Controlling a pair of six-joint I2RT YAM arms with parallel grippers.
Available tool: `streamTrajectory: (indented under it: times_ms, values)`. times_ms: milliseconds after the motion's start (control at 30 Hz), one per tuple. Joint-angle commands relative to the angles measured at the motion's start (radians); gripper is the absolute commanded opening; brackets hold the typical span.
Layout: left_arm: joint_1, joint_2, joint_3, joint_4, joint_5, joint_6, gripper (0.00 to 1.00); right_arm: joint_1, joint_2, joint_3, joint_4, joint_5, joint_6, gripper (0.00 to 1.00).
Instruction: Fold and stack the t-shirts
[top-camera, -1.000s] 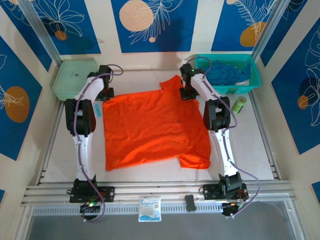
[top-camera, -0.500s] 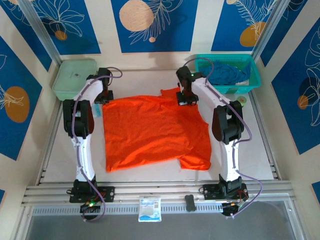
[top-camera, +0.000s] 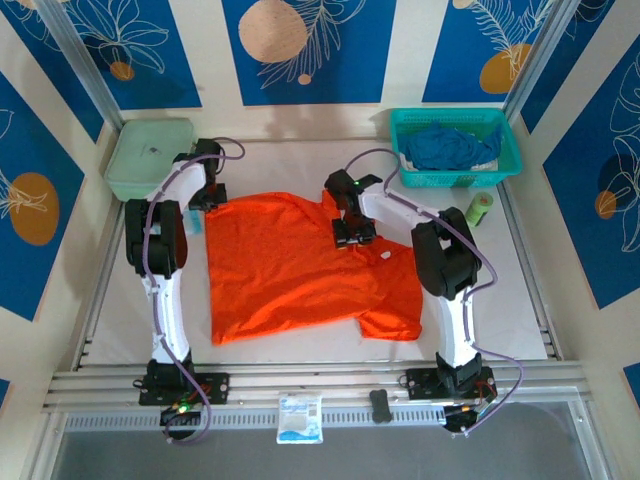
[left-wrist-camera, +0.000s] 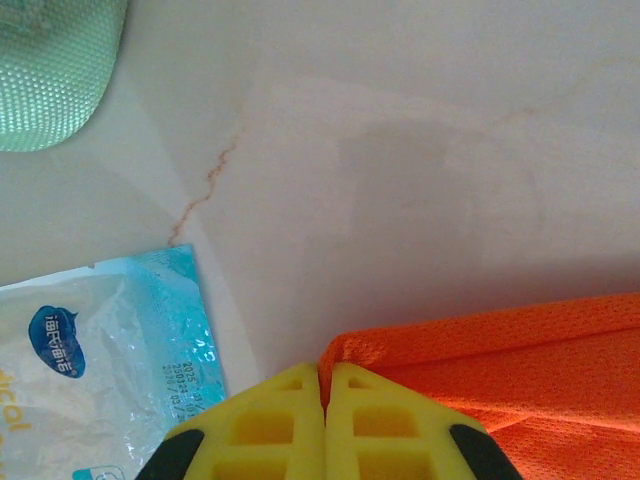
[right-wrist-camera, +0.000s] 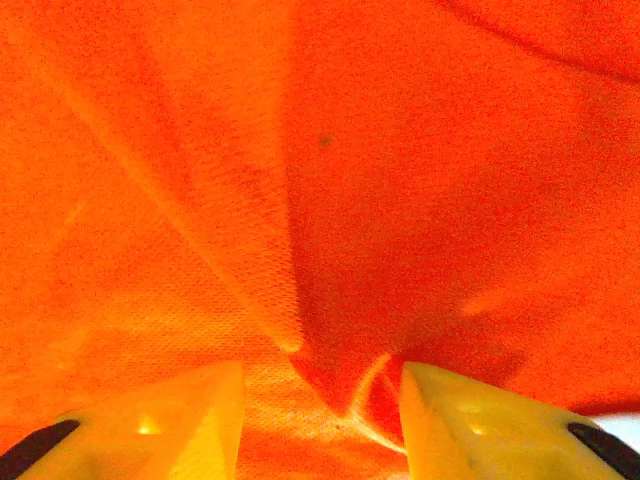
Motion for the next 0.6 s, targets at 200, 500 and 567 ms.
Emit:
streamTrajectory:
  times_ms: [200,500,567]
  values:
    - [0.011,-0.06,-0.025,0.005,0.017,-0.016,0.0,-0.166,-0.069,0.154,-0.008,-0.033,-0.039,0.52]
    - [0.011,-0.06,-0.036,0.006,0.018,-0.019,0.0,-0.281,0.207,0.427,-0.009,-0.177,-0.208,0.55]
    - [0.011,-0.062,-0.037,0.006,0.018,-0.018,0.0,-0.288,0.276,0.509,-0.038,-0.183,-0.224,0.56]
